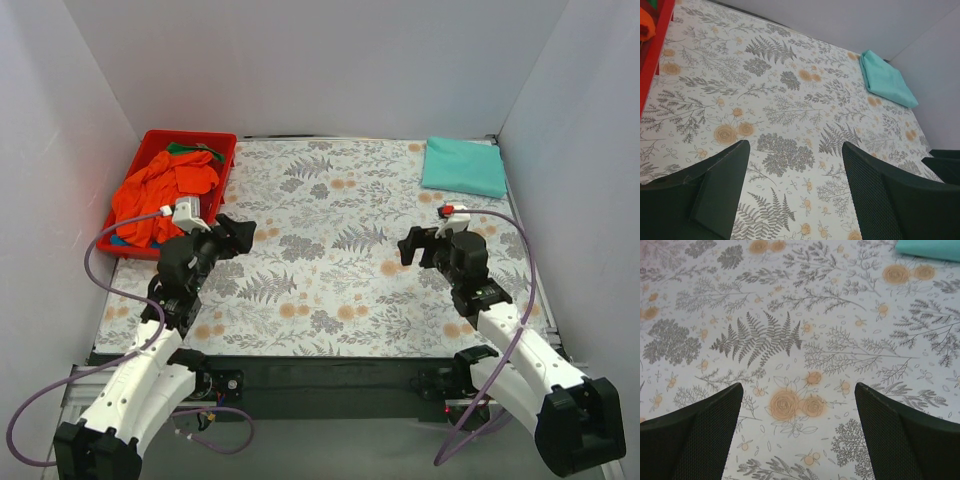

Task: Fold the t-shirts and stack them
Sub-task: Neatly place the folded tshirt to the corner

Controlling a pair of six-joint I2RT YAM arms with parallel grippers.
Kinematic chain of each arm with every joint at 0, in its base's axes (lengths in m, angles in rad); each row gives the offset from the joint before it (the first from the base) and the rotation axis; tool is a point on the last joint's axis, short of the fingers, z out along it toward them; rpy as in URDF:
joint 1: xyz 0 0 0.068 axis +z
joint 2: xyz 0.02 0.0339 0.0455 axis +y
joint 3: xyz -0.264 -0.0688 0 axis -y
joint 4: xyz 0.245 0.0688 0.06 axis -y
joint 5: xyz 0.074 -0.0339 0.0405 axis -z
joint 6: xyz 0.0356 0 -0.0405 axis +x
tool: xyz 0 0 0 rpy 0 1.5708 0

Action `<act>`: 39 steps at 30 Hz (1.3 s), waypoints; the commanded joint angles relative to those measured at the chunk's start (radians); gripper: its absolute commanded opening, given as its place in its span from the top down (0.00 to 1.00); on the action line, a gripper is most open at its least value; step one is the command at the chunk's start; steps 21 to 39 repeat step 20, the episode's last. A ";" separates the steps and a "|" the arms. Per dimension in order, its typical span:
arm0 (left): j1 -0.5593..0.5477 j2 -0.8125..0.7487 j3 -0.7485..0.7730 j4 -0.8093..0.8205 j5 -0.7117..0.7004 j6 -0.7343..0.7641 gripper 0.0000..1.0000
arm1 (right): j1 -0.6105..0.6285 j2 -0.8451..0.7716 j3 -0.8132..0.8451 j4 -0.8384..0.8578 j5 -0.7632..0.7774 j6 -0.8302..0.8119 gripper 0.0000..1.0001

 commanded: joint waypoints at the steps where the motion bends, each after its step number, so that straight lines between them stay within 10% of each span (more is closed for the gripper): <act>1: 0.003 -0.053 -0.034 0.031 -0.030 0.004 0.27 | 0.005 -0.065 -0.061 0.109 -0.071 0.021 0.02; 39: 0.003 -0.069 -0.043 0.034 -0.154 0.008 0.26 | 0.003 -0.067 -0.096 0.103 0.002 0.001 0.02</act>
